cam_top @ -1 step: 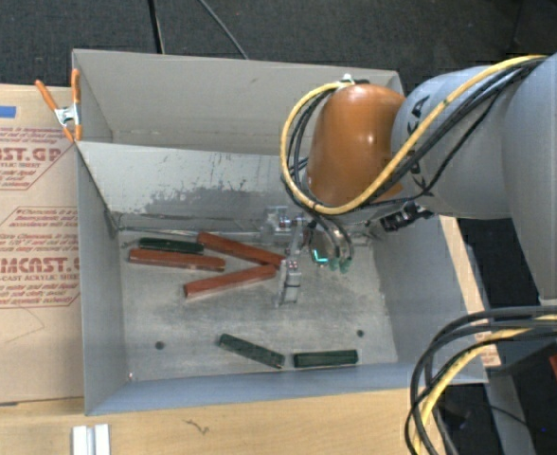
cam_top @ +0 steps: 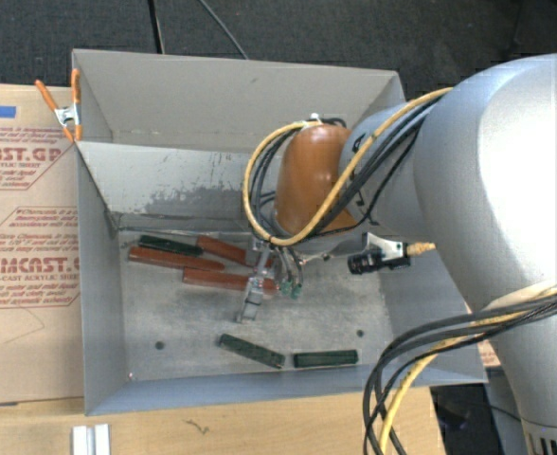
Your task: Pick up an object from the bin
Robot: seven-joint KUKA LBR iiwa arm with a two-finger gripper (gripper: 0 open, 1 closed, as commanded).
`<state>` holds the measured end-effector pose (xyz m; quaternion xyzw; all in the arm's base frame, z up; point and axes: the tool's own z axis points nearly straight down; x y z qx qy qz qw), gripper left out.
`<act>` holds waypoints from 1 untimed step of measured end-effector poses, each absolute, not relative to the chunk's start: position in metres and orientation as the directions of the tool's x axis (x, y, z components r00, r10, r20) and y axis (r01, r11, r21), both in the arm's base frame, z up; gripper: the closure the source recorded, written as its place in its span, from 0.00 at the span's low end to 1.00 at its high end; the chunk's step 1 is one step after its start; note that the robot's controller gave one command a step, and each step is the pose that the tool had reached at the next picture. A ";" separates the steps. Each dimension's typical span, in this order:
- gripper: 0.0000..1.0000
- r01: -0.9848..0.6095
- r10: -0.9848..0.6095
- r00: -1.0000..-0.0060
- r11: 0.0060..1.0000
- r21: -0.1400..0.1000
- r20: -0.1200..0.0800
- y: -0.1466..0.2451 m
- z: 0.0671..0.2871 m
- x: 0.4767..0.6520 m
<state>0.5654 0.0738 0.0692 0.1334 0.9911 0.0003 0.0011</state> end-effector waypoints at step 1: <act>0.00 0.291 0.291 -0.957 0.957 0.002 0.000 0.102 0.101 0.545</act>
Offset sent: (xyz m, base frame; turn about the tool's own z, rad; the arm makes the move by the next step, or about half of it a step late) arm -0.0195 0.0257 0.0308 0.0309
